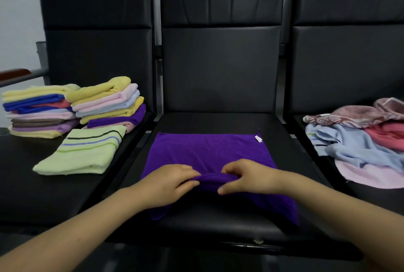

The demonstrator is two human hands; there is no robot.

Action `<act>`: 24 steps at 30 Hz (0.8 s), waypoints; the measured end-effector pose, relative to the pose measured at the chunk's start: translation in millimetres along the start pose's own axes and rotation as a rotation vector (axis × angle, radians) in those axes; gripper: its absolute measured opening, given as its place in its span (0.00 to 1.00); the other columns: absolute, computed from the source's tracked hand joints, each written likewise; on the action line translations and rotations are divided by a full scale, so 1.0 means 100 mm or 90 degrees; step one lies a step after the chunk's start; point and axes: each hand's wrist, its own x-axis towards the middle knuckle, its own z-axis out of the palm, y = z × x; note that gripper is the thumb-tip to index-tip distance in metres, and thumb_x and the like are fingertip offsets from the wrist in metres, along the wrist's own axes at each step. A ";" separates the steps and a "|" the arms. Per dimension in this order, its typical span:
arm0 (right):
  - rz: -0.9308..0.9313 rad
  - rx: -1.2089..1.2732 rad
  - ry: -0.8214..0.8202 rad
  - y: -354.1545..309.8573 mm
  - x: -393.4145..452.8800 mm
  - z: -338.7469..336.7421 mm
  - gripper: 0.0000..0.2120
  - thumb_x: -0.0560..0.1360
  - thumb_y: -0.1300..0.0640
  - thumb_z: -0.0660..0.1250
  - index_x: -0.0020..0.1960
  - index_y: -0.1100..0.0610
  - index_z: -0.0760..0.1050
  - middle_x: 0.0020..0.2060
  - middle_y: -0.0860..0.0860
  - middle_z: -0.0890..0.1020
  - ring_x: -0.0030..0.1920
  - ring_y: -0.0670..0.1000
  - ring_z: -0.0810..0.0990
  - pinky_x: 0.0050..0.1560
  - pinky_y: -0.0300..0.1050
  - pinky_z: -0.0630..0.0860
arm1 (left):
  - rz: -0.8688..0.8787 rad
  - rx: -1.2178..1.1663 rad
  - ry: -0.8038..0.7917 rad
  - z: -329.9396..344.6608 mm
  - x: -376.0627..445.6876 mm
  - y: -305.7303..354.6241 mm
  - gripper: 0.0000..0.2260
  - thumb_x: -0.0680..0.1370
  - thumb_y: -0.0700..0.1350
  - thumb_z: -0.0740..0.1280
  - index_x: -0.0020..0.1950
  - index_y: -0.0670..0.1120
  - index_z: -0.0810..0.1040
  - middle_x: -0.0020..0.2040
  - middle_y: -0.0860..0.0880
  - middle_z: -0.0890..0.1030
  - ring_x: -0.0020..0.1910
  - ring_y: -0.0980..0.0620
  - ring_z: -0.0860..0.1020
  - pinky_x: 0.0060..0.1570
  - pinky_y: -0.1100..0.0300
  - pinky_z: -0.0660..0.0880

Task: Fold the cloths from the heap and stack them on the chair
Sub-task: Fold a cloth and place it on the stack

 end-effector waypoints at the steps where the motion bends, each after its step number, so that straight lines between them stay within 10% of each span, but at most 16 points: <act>1: 0.010 -0.064 -0.013 0.04 -0.01 -0.03 0.12 0.73 0.49 0.72 0.43 0.57 0.77 0.34 0.47 0.75 0.34 0.43 0.71 0.38 0.40 0.68 | -0.014 -0.027 -0.006 -0.03 -0.01 -0.03 0.25 0.78 0.62 0.53 0.56 0.46 0.80 0.47 0.53 0.80 0.47 0.59 0.75 0.47 0.70 0.67; 4: 0.021 -0.167 0.034 0.16 -0.04 -0.16 0.10 0.76 0.52 0.69 0.38 0.50 0.73 0.34 0.47 0.75 0.34 0.43 0.70 0.40 0.39 0.68 | -0.066 -0.079 -0.018 -0.12 -0.03 -0.13 0.27 0.77 0.64 0.57 0.59 0.45 0.81 0.53 0.54 0.83 0.53 0.62 0.76 0.53 0.70 0.70; 7: 0.043 -0.122 0.149 0.28 -0.09 -0.33 0.08 0.78 0.57 0.66 0.41 0.47 0.75 0.35 0.45 0.77 0.37 0.40 0.73 0.42 0.33 0.69 | -0.140 -0.058 -0.060 -0.23 -0.07 -0.25 0.12 0.79 0.45 0.65 0.61 0.45 0.81 0.56 0.53 0.83 0.54 0.64 0.75 0.57 0.70 0.69; 14: 0.068 -0.024 0.344 0.52 -0.15 -0.44 0.07 0.80 0.58 0.62 0.44 0.53 0.73 0.38 0.45 0.77 0.43 0.47 0.76 0.42 0.29 0.68 | -0.309 -0.179 0.033 -0.43 -0.19 -0.56 0.13 0.79 0.38 0.65 0.44 0.57 0.80 0.44 0.55 0.83 0.46 0.59 0.80 0.52 0.66 0.73; 24: 0.119 -0.115 0.246 0.56 -0.21 -0.47 0.17 0.71 0.47 0.74 0.53 0.41 0.69 0.45 0.36 0.71 0.43 0.37 0.73 0.48 0.37 0.67 | -0.464 -0.559 0.219 -0.42 -0.27 -0.59 0.08 0.80 0.43 0.64 0.51 0.45 0.83 0.48 0.47 0.86 0.50 0.49 0.83 0.57 0.56 0.75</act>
